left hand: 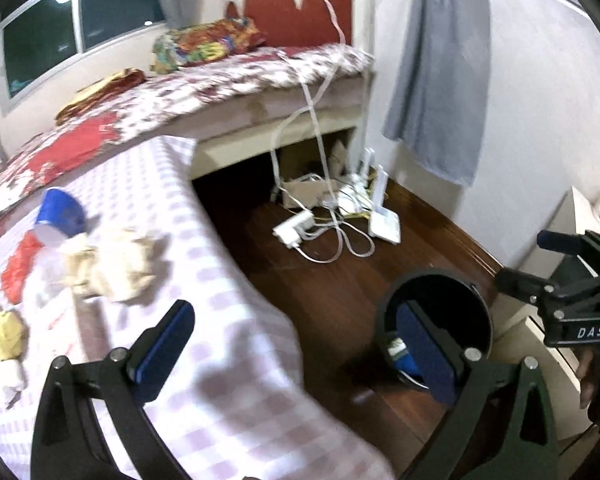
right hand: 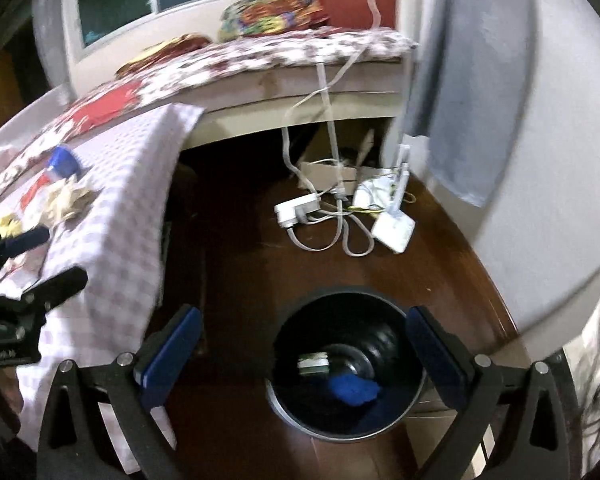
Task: Collect trash
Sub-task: 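Move both empty tools back to the table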
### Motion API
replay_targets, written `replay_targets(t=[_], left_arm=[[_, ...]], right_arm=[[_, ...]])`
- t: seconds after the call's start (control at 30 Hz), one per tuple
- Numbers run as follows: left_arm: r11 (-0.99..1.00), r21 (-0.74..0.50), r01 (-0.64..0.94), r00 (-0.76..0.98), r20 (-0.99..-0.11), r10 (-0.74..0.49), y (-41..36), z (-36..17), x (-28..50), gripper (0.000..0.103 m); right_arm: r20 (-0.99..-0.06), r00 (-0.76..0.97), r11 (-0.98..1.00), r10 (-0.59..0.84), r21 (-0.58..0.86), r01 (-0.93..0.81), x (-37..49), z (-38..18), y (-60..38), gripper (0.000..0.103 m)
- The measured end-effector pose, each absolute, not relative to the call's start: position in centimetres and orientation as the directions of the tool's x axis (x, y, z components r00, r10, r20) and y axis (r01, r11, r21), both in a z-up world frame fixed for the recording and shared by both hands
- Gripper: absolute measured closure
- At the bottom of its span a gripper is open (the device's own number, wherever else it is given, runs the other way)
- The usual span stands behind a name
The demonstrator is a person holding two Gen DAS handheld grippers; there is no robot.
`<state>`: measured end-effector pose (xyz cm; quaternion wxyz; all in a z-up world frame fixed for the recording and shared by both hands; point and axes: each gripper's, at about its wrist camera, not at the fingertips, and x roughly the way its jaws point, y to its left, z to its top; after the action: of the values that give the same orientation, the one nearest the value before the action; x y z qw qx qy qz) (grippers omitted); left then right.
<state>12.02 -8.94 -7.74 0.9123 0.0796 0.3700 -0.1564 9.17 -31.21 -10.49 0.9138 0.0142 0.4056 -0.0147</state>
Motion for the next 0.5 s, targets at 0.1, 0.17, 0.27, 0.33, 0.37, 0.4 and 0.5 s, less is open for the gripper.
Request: replay_targets(t=[0.1, 0.17, 0.27, 0.33, 0.37, 0.4, 0.5], left_arm=[[0.958, 0.011, 0.286, 0.683, -0.704, -0.196, -6.2, -7.3, 12.2, 0.001], [0.97, 0.013, 0.242, 0.697, -0.698, -0.164, -4.3, -7.0, 12.1, 0.001], [0.984, 0.022, 0.178, 0.721, -0.683, -0.115, -1.4, -6.5, 11.7, 0.001], [0.991, 0.036, 0.125, 0.741, -0.668, -0.069, 0.8, -6.2, 11.4, 0.001], [0.994, 0.036, 0.102, 0.744, -0.666, -0.052, 1.9, -6.2, 11.3, 0.001], [0.996, 0.033, 0.082, 0.747, -0.664, -0.039, 2.9, -6.1, 11.2, 0.001], [0.999, 0.033, 0.005, 0.752, -0.659, 0.018, 6.3, -6.1, 10.6, 0.001]], right_arm=[[-0.73, 0.683, 1.0, 0.014, 0.021, 0.002, 9.6, -9.6, -29.3, 0.0], [-0.729, 0.683, 1.0, 0.031, 0.022, -0.022, 9.8, -9.0, -27.9, 0.0], [-0.717, 0.694, 0.997, 0.064, 0.013, -0.079, 10.2, -7.9, -25.2, 0.0], [-0.709, 0.701, 0.993, 0.08, -0.001, -0.115, 10.4, -7.1, -23.0, 0.0], [-0.704, 0.704, 0.991, 0.095, 0.0, -0.133, 10.5, -6.8, -22.1, 0.0], [-0.699, 0.706, 0.988, 0.113, 0.004, -0.155, 10.7, -6.3, -20.9, 0.0], [-0.686, 0.711, 0.978, 0.156, 0.007, -0.208, 11.3, -5.4, -17.8, 0.0]])
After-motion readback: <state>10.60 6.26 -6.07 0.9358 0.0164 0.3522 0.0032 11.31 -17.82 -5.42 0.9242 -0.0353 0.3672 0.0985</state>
